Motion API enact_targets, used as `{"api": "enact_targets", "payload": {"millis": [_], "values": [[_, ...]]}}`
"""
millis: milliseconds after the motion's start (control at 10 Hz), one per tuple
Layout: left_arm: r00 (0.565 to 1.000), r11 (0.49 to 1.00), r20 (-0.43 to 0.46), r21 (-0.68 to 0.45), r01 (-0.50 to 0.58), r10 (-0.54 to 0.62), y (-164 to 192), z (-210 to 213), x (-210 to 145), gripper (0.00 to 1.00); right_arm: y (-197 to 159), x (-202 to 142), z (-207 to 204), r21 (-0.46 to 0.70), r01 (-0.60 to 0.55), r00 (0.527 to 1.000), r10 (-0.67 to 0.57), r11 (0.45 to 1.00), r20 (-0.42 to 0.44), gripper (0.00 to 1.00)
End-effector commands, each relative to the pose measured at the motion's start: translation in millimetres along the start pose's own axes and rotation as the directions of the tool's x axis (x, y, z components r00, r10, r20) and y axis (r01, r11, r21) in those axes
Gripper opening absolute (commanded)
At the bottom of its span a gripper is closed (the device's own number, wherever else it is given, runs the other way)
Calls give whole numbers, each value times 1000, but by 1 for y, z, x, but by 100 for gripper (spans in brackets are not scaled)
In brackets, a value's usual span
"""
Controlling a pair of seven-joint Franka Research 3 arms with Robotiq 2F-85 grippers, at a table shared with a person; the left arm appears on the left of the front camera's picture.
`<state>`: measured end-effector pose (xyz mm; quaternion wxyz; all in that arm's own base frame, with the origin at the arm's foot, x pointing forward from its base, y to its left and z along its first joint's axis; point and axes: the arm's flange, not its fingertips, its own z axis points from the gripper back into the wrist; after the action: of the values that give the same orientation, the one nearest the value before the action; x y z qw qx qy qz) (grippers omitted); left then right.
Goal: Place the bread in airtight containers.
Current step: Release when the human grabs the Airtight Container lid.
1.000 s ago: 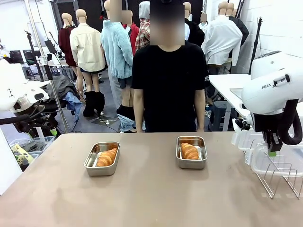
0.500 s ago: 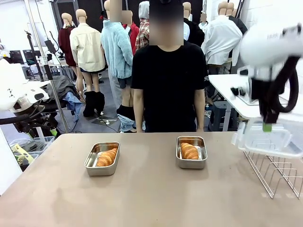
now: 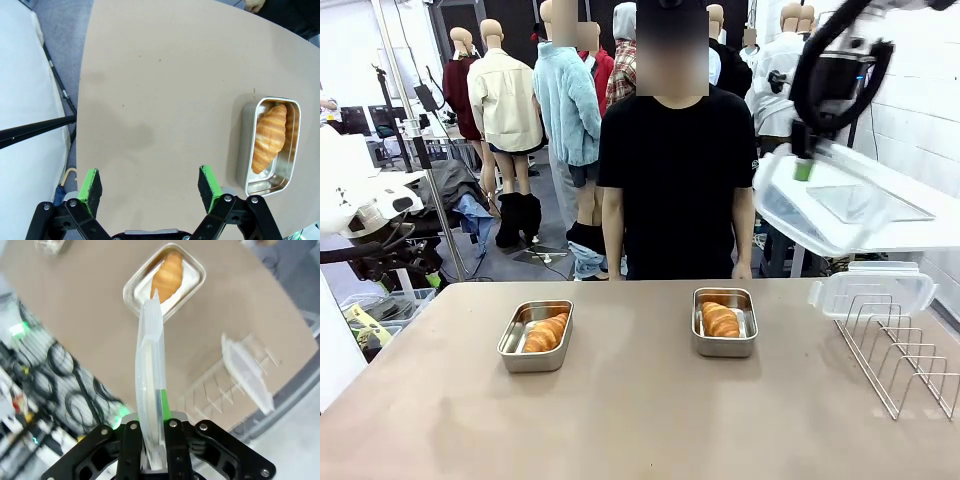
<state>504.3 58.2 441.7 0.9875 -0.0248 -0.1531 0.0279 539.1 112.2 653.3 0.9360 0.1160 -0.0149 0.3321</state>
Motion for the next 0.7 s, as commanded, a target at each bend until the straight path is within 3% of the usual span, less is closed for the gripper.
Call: {"api": "enact_targets", "payload": {"millis": [0, 300, 600], "values": [[1000, 1000, -10, 23, -13, 13, 0, 2, 0, 100, -20, 52, -2, -59, 158, 980, -149, 986, 134, 0], [1000, 1000, -10, 23, -13, 13, 0, 2, 0, 100, -47, 85, -18, -110, 242, 956, -217, 964, 197, 0], [1000, 1000, -10, 23, -13, 13, 0, 2, 0, 100, -58, 99, -39, -141, 195, 976, -179, 971, 122, 0]]}}
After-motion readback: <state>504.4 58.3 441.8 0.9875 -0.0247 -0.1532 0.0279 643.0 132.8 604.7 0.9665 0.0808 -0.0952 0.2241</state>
